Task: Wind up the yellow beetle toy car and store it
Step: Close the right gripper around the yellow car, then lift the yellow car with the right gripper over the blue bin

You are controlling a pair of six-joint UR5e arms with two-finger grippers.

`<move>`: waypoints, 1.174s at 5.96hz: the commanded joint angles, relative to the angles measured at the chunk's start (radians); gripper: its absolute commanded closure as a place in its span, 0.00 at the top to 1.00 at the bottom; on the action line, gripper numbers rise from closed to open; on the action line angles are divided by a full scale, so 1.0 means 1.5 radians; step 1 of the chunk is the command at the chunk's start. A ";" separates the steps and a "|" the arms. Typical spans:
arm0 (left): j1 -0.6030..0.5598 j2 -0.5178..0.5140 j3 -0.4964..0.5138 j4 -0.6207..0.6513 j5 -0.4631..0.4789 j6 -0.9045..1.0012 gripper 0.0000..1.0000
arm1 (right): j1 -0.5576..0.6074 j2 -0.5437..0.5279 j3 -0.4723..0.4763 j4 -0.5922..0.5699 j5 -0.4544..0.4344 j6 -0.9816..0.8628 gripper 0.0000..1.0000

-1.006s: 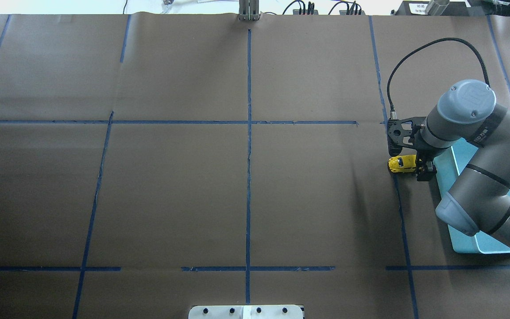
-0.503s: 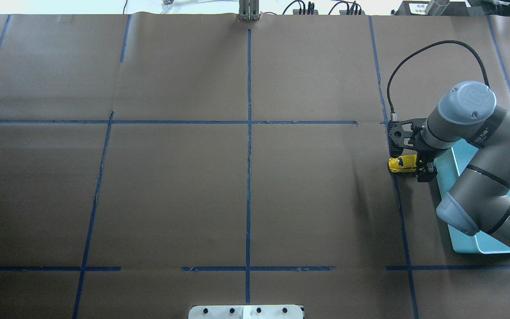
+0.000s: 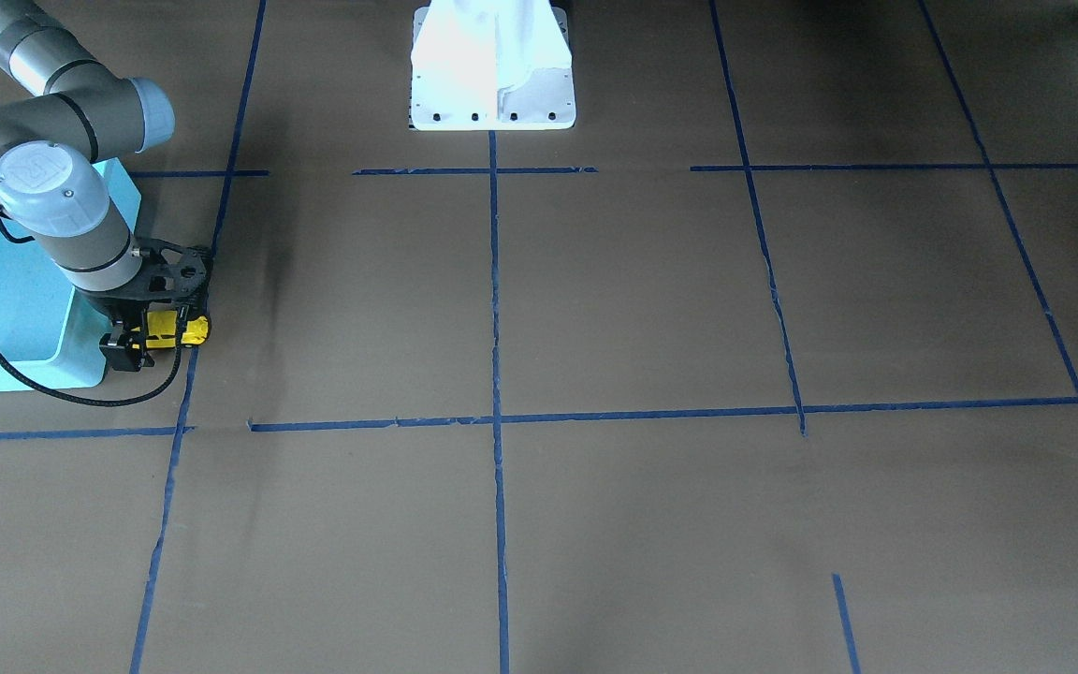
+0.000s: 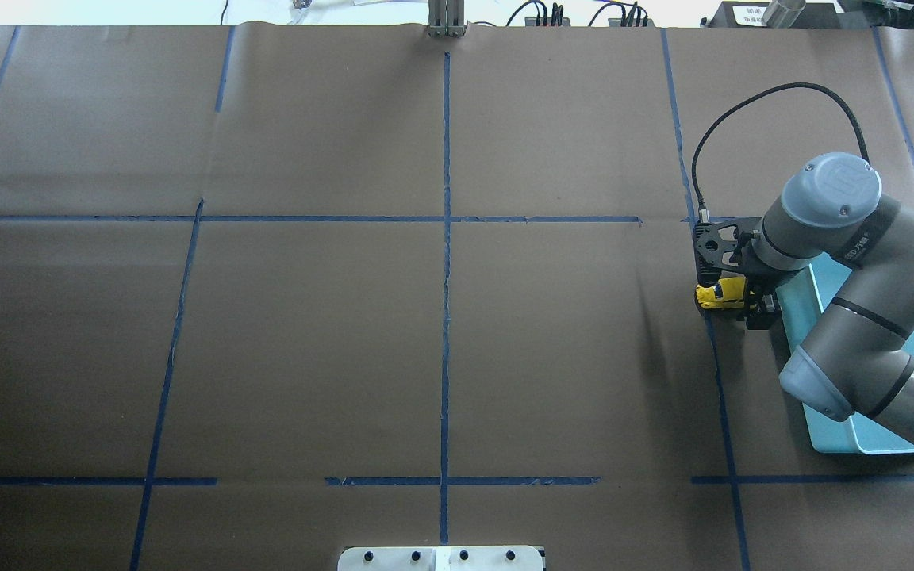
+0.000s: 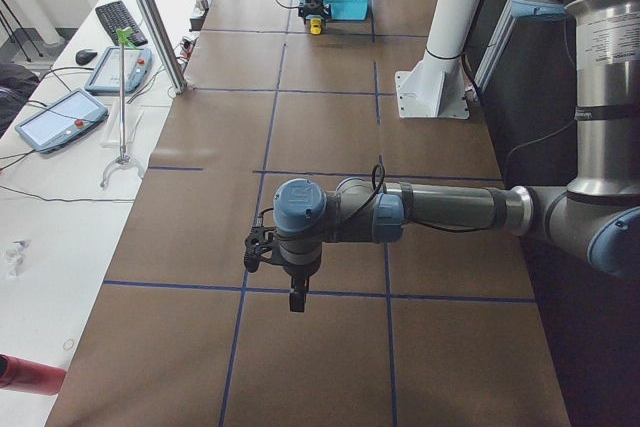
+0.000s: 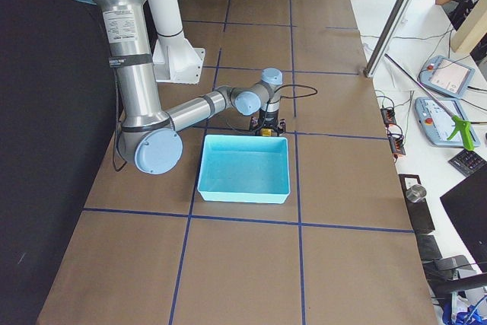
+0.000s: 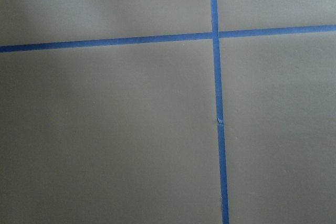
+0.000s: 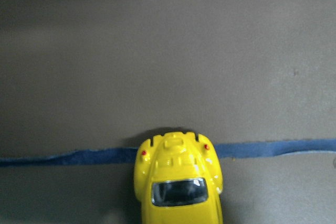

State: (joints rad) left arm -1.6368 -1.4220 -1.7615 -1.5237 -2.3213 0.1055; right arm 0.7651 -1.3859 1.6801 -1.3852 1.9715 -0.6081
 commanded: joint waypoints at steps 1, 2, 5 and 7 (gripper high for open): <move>0.001 0.000 0.000 -0.001 0.000 0.000 1.00 | 0.001 -0.001 -0.009 0.021 0.013 0.004 0.50; 0.001 -0.001 0.000 -0.001 0.000 0.000 1.00 | 0.003 -0.001 -0.004 0.022 0.023 0.004 0.22; 0.001 0.000 0.000 -0.001 0.000 0.000 1.00 | 0.009 -0.052 0.082 0.017 0.036 0.011 0.00; 0.002 -0.001 0.000 -0.002 0.000 0.000 1.00 | 0.035 -0.069 0.222 -0.073 0.065 0.024 0.00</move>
State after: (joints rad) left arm -1.6345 -1.4231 -1.7610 -1.5253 -2.3209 0.1059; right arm 0.7964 -1.4830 1.9210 -1.4257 2.0419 -0.5772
